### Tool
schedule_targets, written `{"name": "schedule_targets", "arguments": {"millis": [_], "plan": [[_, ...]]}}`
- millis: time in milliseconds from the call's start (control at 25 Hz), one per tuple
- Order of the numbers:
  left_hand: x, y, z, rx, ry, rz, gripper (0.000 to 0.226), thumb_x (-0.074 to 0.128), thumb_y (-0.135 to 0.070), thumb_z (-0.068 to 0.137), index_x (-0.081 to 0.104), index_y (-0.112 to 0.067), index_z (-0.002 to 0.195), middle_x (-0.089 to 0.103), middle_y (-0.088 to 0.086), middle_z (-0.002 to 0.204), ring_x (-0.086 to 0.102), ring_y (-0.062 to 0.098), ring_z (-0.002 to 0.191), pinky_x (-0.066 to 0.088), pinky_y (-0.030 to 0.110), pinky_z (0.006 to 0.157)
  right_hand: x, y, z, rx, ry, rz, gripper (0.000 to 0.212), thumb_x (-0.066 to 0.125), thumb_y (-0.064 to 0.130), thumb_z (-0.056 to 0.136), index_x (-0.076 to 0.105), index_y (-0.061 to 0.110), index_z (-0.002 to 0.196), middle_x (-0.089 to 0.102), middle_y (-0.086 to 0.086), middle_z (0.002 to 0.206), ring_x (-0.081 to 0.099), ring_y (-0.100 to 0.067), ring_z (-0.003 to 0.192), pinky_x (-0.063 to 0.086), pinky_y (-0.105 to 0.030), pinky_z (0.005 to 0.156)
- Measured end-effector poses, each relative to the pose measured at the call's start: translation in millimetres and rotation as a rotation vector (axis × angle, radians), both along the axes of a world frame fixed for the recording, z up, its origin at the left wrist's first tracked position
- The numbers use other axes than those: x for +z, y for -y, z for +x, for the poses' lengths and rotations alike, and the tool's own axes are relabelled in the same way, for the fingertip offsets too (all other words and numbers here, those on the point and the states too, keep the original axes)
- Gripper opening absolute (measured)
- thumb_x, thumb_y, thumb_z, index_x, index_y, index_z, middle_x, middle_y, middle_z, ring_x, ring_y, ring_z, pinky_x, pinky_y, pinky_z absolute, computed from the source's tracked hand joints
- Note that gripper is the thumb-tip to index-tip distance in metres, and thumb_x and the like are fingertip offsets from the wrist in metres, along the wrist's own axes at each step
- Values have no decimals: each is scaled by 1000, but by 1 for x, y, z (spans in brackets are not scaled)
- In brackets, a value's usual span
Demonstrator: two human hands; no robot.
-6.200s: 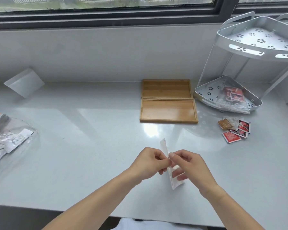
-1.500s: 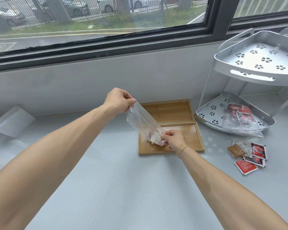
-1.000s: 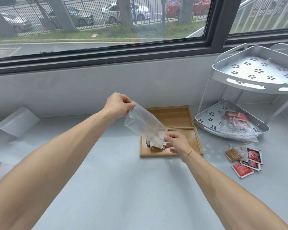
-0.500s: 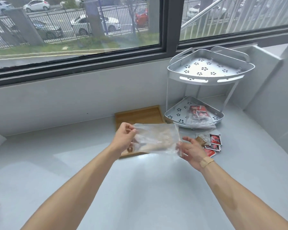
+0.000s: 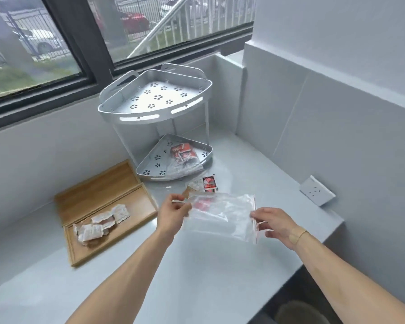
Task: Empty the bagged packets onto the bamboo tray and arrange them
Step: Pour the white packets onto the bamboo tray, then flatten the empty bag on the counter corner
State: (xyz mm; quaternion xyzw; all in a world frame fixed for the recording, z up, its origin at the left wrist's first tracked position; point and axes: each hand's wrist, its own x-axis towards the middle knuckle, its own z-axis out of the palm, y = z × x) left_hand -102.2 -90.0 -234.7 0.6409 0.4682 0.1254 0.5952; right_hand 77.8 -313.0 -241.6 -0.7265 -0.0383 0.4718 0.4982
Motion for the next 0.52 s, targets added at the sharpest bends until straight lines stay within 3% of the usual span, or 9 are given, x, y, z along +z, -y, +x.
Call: {"name": "schedule_targets", "arguments": {"millis": [200, 320, 520], "plan": [[-15, 46, 93, -190, -10, -48, 23, 67, -7, 87, 59, -7, 108, 63, 6, 80, 59, 17, 66, 43, 29, 60, -18, 80, 39, -93, 79, -142, 15, 71, 25, 87, 68, 13, 78, 67, 0, 68, 63, -12, 59, 35, -19, 47], [-27, 70, 141, -374, -50, -93, 30, 66, -3, 86, 58, -15, 111, 64, 6, 88, 60, 19, 72, 48, 30, 66, -31, 118, 54, -234, 45, -177, 13, 69, 20, 89, 66, 11, 80, 66, 0, 69, 61, -11, 56, 31, -18, 43], [-47, 102, 204, -579, -161, 19, 33, 61, -11, 86, 57, -21, 117, 67, 3, 98, 63, 21, 78, 53, 35, 75, -47, 159, 66, -378, 34, -244, 9, 64, 19, 92, 66, 11, 89, 68, -2, 70, 58, -9, 49, 28, -17, 42]]}}
